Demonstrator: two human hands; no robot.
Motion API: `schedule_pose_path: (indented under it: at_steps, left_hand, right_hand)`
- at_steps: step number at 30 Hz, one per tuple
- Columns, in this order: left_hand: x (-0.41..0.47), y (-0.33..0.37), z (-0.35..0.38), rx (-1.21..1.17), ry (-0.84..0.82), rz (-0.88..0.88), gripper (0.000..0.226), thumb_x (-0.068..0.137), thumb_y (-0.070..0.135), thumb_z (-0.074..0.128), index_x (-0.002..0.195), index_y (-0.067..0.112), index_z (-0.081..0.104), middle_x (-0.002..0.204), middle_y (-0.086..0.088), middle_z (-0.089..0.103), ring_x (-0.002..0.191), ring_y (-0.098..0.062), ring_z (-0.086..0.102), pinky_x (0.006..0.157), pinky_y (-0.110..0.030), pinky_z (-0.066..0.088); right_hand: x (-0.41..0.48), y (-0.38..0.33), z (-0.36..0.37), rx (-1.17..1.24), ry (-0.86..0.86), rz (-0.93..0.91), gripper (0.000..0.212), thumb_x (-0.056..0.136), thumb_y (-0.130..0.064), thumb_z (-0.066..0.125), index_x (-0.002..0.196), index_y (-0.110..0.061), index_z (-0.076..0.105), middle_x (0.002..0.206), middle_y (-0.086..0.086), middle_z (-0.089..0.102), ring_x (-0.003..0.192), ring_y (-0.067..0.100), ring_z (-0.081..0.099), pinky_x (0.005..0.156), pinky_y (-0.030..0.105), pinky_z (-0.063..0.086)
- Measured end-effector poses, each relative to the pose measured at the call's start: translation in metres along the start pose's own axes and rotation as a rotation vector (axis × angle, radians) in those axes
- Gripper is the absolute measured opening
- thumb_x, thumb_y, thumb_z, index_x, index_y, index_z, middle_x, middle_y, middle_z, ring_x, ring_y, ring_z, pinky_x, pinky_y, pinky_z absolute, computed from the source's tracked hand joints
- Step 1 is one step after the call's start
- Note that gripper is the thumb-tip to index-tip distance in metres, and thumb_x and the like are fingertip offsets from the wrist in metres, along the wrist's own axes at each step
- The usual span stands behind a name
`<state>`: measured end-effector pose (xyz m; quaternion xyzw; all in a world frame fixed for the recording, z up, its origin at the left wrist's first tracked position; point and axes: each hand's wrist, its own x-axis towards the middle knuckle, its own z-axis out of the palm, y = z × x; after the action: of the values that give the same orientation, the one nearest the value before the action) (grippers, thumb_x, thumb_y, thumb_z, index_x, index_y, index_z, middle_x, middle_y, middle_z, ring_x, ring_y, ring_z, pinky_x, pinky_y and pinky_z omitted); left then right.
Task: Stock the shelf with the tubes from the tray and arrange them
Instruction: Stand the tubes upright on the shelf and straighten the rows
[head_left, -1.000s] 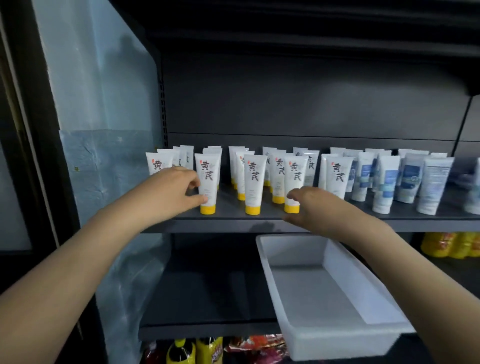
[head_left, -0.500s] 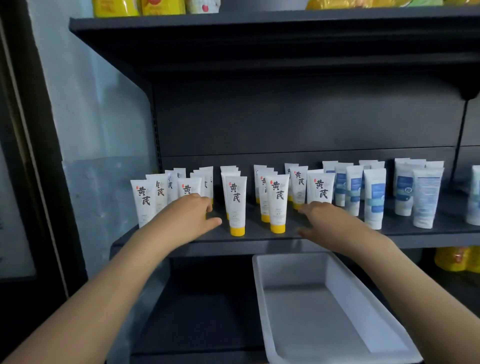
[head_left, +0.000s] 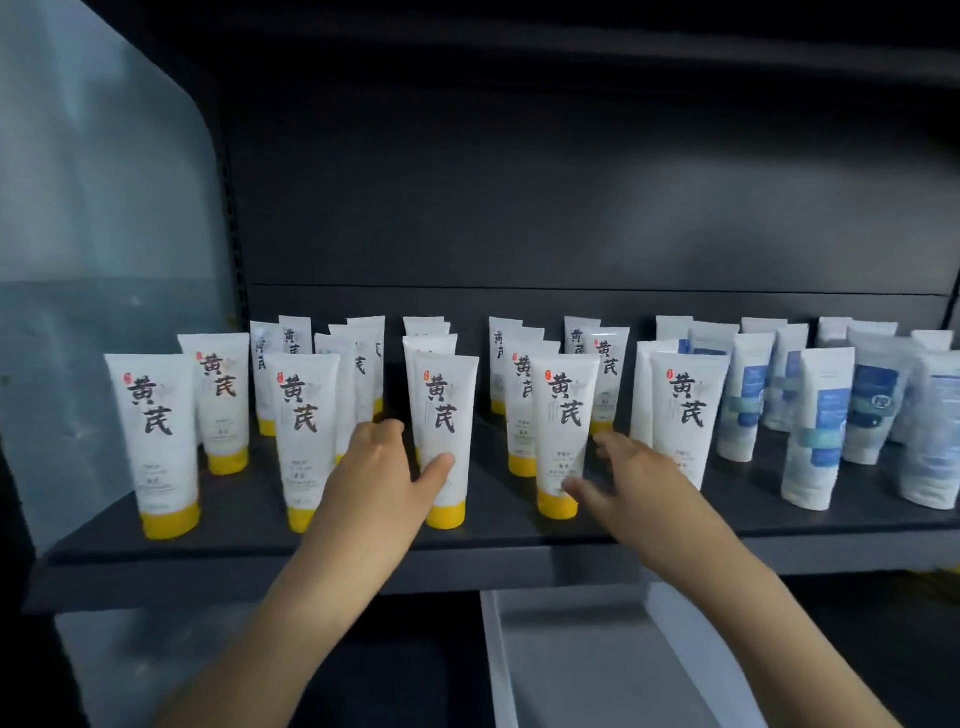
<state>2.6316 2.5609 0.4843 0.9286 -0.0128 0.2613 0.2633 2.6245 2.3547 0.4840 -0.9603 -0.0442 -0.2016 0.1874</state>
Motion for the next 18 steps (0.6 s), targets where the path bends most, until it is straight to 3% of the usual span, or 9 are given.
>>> schedule_pose_path:
  at_steps: [5, 9, 11, 15, 18]
  left_hand:
    - [0.012, -0.015, 0.018, -0.264, 0.023, -0.011, 0.062, 0.083, 0.045, 0.059, 0.133, 0.011, 0.044, 0.131, -0.003, 0.051, 0.112, -0.018, 0.056, 0.097, -0.035, 0.047]
    - [0.016, -0.021, 0.021, -0.413, -0.04, -0.047, 0.038, 0.079, 0.04, 0.066, 0.11, 0.023, 0.052, 0.109, 0.008, 0.06, 0.094, -0.007, 0.059, 0.077, -0.015, 0.046]
    - [0.017, -0.026, 0.023, -0.486, -0.112, -0.07, 0.035, 0.079, 0.036, 0.068, 0.109, 0.024, 0.054, 0.104, 0.011, 0.06, 0.093, -0.004, 0.059, 0.072, -0.009, 0.042]
    - [0.016, -0.033, 0.029, -0.611, -0.271, -0.081, 0.038, 0.078, 0.027, 0.071, 0.113, 0.023, 0.058, 0.108, 0.014, 0.065, 0.1, -0.001, 0.061, 0.089, -0.021, 0.05]
    - [0.015, -0.033, 0.032, -0.629, -0.286, -0.093, 0.034, 0.077, 0.024, 0.072, 0.106, 0.03, 0.056, 0.106, 0.017, 0.065, 0.097, 0.003, 0.061, 0.085, -0.017, 0.049]
  right_hand:
    - [0.015, 0.003, 0.013, 0.176, 0.074, 0.047, 0.049, 0.087, -0.041, 0.059, 0.129, -0.02, 0.043, 0.128, -0.001, 0.058, 0.113, 0.017, 0.056, 0.09, 0.028, 0.046]
    - [0.02, 0.006, 0.022, 0.303, 0.034, 0.03, 0.052, 0.085, -0.036, 0.063, 0.131, -0.024, 0.042, 0.125, -0.009, 0.059, 0.094, 0.002, 0.052, 0.075, 0.013, 0.042]
    - [0.021, 0.01, 0.028, 0.361, 0.02, 0.024, 0.052, 0.085, -0.032, 0.065, 0.131, -0.024, 0.044, 0.124, -0.01, 0.06, 0.091, 0.001, 0.053, 0.067, 0.005, 0.04]
    - [0.024, 0.017, 0.036, 0.466, 0.015, 0.06, 0.048, 0.082, -0.031, 0.068, 0.127, -0.023, 0.052, 0.118, -0.012, 0.063, 0.095, 0.0, 0.056, 0.068, 0.003, 0.039]
    - [0.026, 0.018, 0.038, 0.531, -0.011, 0.06, 0.044, 0.081, -0.029, 0.069, 0.122, -0.023, 0.054, 0.103, -0.02, 0.059, 0.084, -0.014, 0.052, 0.061, -0.001, 0.042]
